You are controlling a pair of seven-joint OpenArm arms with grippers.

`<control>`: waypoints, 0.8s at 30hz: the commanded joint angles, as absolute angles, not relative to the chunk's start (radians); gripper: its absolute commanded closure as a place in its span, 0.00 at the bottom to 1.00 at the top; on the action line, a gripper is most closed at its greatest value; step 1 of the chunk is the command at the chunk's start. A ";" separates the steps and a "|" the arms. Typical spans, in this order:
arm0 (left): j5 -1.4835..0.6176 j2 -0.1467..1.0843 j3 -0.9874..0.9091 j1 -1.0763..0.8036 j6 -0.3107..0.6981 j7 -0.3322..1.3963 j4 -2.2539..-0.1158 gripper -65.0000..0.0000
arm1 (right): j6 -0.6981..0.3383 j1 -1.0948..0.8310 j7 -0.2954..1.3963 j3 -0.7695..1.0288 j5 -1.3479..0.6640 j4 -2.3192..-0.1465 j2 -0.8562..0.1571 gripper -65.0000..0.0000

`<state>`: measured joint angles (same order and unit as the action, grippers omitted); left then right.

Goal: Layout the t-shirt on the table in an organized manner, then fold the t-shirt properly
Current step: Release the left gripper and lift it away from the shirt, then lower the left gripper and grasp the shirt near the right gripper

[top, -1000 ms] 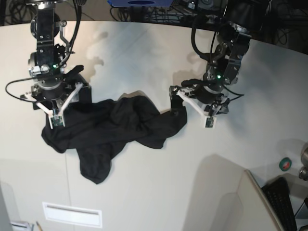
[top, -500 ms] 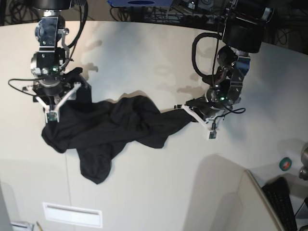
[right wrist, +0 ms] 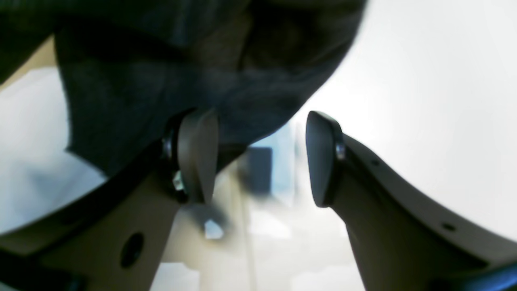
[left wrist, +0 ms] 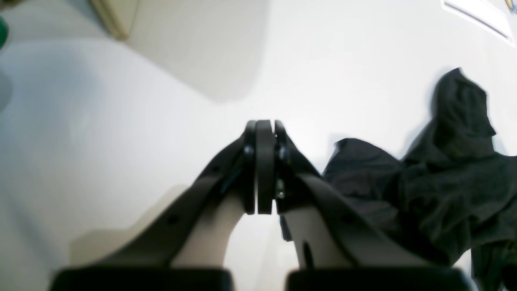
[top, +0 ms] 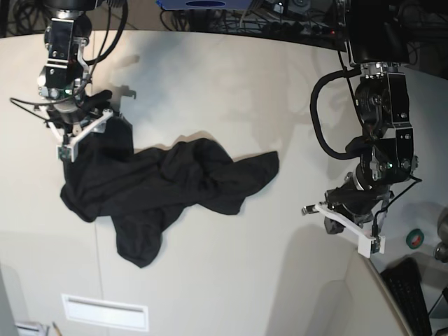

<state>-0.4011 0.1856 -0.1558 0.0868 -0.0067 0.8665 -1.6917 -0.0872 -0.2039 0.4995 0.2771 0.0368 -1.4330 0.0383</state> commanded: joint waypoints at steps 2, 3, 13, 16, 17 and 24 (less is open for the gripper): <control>-0.404 0.197 -0.165 0.096 -0.005 0.851 -1.658 1.00 | -0.087 -0.217 0.483 0.269 0.035 -1.458 0.033 0.50; -0.404 0.199 -0.179 0.090 -0.005 0.849 -1.630 1.00 | -0.087 -0.226 0.483 0.252 0.035 -1.469 0.025 0.50; -0.398 0.282 -0.674 -0.016 0.357 0.848 -1.376 1.00 | -0.077 -0.282 0.476 0.124 0.041 -1.547 0.022 0.57; -0.398 0.306 -0.711 -0.081 0.412 0.848 -1.405 0.95 | -0.076 -0.271 0.418 0.160 0.125 -1.564 0.007 0.55; -0.398 0.308 -0.711 -0.102 0.412 0.848 -1.417 0.86 | -0.076 -0.269 0.397 0.160 0.179 -1.564 0.007 0.52; -0.404 0.263 -0.702 -0.211 0.414 0.848 -1.495 0.30 | -0.076 -0.259 0.183 0.101 0.565 -1.494 0.007 0.48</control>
<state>-0.3901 0.2558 -0.7013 -0.2157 0.4095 0.8639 -1.4776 -0.0906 -0.2707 0.1890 0.0952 0.5613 -1.4784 0.0166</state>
